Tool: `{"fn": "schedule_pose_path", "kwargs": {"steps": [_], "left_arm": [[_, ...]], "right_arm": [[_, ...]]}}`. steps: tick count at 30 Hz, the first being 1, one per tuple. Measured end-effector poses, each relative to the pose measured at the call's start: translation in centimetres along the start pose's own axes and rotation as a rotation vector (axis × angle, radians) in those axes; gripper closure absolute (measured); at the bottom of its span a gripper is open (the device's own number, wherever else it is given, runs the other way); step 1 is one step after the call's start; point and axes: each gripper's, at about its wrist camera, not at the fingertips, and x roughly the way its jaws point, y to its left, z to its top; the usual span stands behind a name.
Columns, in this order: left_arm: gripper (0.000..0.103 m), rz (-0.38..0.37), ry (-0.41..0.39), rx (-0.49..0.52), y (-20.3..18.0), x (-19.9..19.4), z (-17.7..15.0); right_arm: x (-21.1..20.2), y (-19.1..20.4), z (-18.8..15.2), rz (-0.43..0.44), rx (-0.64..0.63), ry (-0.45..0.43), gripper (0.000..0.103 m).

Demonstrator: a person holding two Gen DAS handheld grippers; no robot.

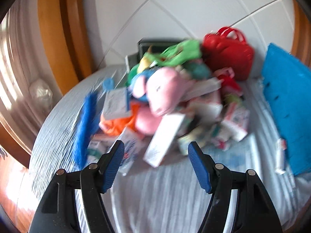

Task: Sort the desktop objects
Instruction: 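Move both tools back to the pile on the bed, then grasp the long white box with the left tool while the right tool grasps the foot-cream box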

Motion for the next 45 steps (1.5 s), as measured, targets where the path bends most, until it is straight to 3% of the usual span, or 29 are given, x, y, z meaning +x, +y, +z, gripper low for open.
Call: {"fn": "schedule_pose_path", "kwargs": {"steps": [5,11,16,21,27,30,33,35,36,37,41,45], "left_arm": [[0.036,-0.049,0.077,0.041,1.5,5.1,-1.1],[0.036,-0.12,0.132,0.092,0.6,10.6,-1.0],[0.036,-0.138,0.185,0.146,-0.5,14.4,-0.5],[0.036,-0.141,0.219,0.177,-2.0,17.1,-0.1],[0.037,-0.172,0.278,0.123,-2.0,20.0,0.5],[0.054,-0.189,0.287,0.11,-2.1,20.3,0.6],[0.056,-0.178,0.283,0.124,-2.5,20.2,0.4],[0.057,-0.17,0.281,0.125,-2.6,20.0,0.2],[0.057,-0.168,0.282,0.119,-2.6,19.9,0.1],[0.057,-0.163,0.285,0.115,-2.6,19.7,0.0],[0.057,-0.121,0.281,0.093,-2.3,18.8,-0.7],[0.058,-0.114,0.272,0.052,-1.4,17.2,-1.3]], "right_arm": [[7.2,1.3,-4.7,-0.054,0.051,0.149,0.0],[14.0,-2.6,-10.6,-0.307,0.199,0.303,0.0],[16.5,-6.2,-14.2,-0.51,0.303,0.325,0.0],[17.6,-9.2,-16.2,-0.628,0.405,0.321,0.0],[18.6,-12.6,-16.6,-0.7,0.443,0.319,0.0],[19.5,-13.9,-16.8,-0.723,0.455,0.335,0.0],[20.3,-14.2,-16.9,-0.716,0.437,0.35,0.0],[20.2,-14.1,-16.8,-0.696,0.435,0.347,0.008],[20.0,-13.8,-16.6,-0.695,0.419,0.338,0.029],[19.9,-13.4,-16.3,-0.7,0.393,0.337,0.062],[19.5,-12.6,-16.1,-0.649,0.374,0.358,0.064],[17.7,-11.3,-15.7,-0.587,0.366,0.323,0.064]]}}
